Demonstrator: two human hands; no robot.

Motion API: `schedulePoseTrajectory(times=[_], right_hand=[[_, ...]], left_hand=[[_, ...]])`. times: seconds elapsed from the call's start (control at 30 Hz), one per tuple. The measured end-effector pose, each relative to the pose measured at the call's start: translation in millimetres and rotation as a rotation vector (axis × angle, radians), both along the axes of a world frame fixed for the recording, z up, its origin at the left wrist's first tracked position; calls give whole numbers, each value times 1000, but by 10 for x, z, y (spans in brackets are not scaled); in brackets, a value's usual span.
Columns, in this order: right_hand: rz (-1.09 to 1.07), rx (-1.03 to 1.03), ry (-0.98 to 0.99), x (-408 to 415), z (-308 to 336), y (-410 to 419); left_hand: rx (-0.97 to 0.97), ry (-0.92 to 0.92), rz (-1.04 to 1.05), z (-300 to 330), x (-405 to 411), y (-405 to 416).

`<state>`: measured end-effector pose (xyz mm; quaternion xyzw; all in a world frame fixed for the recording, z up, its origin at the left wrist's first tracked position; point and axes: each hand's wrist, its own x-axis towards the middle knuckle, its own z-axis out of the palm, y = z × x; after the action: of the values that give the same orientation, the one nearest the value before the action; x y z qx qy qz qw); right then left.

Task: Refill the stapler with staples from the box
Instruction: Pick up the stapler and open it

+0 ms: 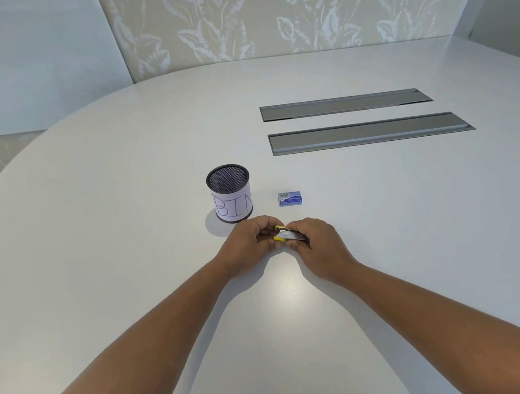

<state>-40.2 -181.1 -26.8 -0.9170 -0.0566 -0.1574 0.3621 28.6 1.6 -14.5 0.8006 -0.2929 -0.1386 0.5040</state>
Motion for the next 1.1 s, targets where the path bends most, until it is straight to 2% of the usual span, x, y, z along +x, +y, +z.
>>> schedulePoseTrajectory(times=[0.87,1.1], right_hand=[[-7,-2,11,-6,6,-1],[-37,92,31,-7,-47,-22]], left_hand=[[-34,35,3,-31,-2,-4],[-57,63,32,-9,-16,-35]])
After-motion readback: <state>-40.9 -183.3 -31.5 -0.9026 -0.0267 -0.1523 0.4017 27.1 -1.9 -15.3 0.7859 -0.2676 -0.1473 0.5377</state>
